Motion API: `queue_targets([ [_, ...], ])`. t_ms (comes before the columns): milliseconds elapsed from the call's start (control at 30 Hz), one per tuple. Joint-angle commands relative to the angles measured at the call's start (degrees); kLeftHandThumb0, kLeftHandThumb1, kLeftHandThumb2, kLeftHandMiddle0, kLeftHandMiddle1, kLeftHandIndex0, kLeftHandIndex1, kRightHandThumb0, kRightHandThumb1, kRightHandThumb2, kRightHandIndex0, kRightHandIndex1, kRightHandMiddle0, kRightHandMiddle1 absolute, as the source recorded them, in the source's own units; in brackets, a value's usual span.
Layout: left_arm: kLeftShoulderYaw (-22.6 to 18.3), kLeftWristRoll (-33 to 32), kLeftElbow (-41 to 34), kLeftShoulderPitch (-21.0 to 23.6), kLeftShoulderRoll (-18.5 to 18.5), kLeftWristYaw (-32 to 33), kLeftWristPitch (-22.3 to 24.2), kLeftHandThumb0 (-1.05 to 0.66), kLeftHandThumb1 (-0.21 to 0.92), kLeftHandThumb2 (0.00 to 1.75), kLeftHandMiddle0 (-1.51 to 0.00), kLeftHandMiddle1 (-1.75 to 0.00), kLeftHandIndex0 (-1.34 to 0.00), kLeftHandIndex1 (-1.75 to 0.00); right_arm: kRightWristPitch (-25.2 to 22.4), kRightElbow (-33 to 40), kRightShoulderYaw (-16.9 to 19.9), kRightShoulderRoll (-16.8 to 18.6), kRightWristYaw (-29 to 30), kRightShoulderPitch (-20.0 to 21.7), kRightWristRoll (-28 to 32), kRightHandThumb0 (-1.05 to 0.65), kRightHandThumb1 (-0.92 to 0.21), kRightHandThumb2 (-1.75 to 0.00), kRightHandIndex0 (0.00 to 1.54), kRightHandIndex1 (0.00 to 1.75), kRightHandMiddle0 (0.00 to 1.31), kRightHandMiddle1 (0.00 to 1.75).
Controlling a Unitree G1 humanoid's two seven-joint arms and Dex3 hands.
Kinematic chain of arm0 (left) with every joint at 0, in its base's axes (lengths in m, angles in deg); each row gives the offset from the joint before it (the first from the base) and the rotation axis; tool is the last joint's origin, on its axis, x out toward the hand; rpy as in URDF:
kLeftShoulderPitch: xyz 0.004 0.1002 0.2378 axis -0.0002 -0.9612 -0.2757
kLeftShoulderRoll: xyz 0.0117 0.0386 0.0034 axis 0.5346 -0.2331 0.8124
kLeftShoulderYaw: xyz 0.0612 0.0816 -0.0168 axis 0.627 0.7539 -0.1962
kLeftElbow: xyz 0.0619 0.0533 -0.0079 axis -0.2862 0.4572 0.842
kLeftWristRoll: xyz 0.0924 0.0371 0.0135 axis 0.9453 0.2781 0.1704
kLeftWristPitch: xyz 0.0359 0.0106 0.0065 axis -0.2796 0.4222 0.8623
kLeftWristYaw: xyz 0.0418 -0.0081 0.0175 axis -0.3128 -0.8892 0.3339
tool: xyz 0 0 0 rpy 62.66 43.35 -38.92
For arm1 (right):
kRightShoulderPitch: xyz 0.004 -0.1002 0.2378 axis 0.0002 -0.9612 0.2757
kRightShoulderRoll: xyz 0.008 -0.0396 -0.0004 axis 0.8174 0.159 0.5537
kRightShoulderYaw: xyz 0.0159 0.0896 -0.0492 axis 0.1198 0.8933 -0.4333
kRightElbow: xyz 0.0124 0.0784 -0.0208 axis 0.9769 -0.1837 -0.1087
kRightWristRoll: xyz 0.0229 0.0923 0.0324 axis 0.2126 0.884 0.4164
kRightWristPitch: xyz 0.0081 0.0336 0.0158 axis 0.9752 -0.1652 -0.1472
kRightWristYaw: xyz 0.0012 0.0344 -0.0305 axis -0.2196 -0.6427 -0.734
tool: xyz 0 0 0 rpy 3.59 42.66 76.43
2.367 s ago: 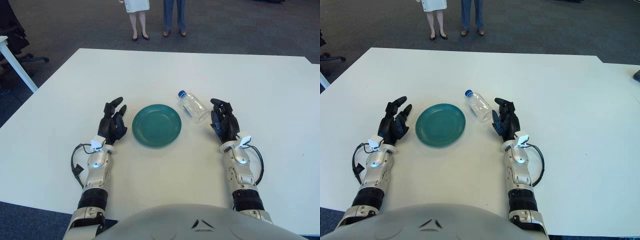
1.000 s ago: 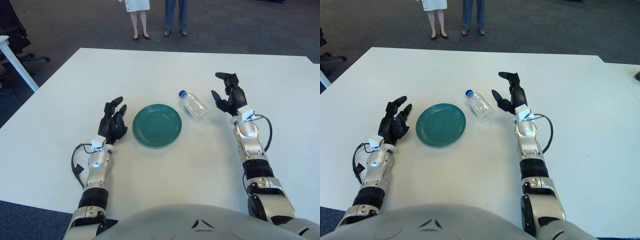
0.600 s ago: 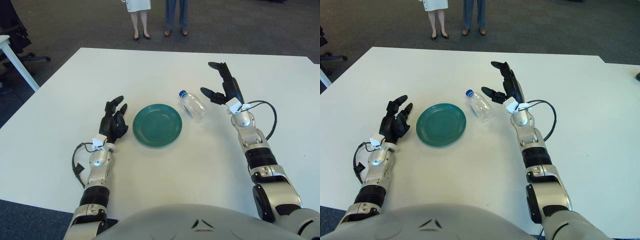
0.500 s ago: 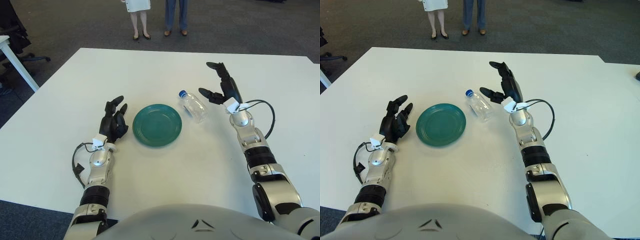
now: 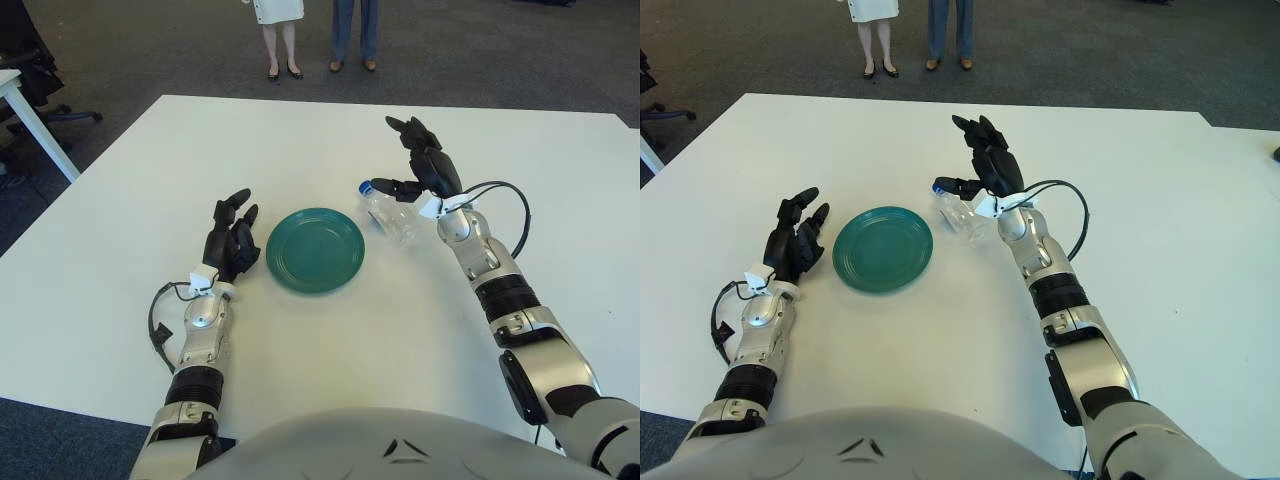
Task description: Put the bottle into the plate.
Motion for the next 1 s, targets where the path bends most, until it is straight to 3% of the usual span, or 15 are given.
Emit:
queue_targets([
  [0, 1.2, 0.7, 3.0, -2.7, -1.8, 0.3, 0.9, -0.84, 0.92, 0.89, -0.43, 0.0, 0.0, -0.86, -2.4, 0.5, -1.1, -1.0, 0.2, 1.6, -1.7, -1.05, -0.92, -0.39, 0.01, 0.0, 0.0, 0.14],
  [300, 1.7, 0.8, 2.2, -3.1, -2.0, 0.4, 1.1, -0.84, 0.92, 0.89, -0.42, 0.0, 0.0, -0.86, -10.4, 2.6, -3.8, -0.5, -1.5, 2.0, -4.9, -1.05, -0.92, -0.38, 0.0, 0.0, 0.0, 0.0],
  [967, 1.9, 1.1, 1.7, -4.1, -2.0, 0.8, 0.8, -0.85, 0.92, 0.89, -0.43, 0.0, -0.01, -0.87, -12.0, -4.7, -5.9, -0.4, -7.8, 8.4, -2.6, -1.05, -0.92, -0.38, 0.0, 0.0, 0.0, 0.0],
])
